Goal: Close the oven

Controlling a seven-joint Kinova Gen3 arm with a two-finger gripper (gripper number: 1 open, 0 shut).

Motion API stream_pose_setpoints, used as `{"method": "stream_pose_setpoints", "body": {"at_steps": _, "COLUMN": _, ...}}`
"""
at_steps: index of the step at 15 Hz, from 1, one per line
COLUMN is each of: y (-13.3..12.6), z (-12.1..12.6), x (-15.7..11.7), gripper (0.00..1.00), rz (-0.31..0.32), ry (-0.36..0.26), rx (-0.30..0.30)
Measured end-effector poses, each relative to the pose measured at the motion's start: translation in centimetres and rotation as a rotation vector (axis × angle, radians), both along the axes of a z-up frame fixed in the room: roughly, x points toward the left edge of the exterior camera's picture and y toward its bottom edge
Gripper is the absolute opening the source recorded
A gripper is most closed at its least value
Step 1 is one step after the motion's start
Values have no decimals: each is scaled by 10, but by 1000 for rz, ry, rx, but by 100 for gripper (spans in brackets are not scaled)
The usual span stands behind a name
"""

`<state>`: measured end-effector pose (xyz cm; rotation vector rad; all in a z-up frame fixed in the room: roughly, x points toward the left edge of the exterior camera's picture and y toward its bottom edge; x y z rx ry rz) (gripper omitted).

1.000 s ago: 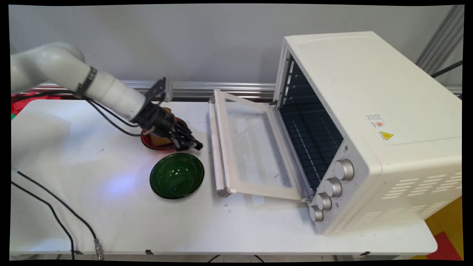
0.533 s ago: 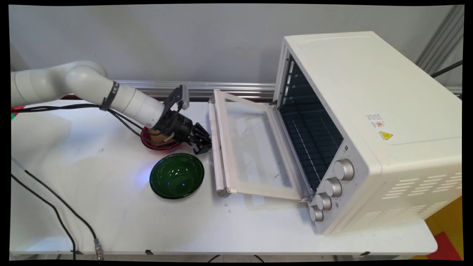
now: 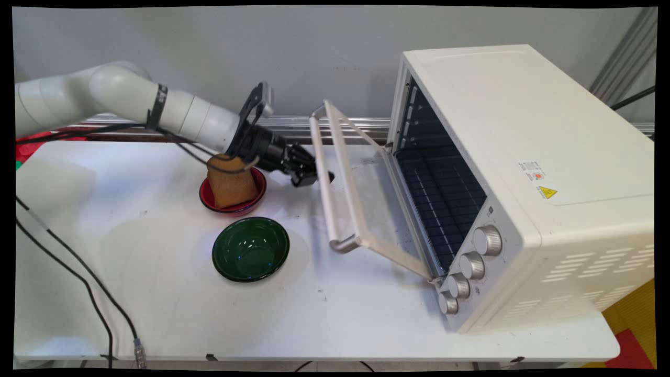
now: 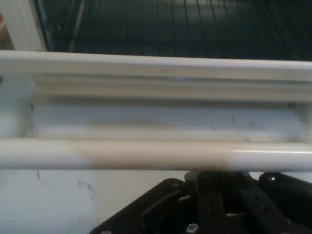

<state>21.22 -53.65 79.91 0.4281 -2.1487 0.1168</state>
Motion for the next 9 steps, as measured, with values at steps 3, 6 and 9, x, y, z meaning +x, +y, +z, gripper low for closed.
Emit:
{"method": "stream_pose_setpoints", "body": {"at_steps": 3, "y": -10, "z": 21, "x": -12, "gripper": 0, "rz": -5, "ry": 47, "rx": -29}}
{"method": "stream_pose_setpoints", "body": {"at_steps": 6, "y": -21, "z": 39, "x": -25, "gripper": 0, "rz": -7, "ry": 91, "rx": -51}}
{"method": "stream_pose_setpoints", "body": {"at_steps": 9, "y": -32, "z": 58, "x": -43, "gripper": 0, "rz": -11, "ry": 138, "rx": -75}}
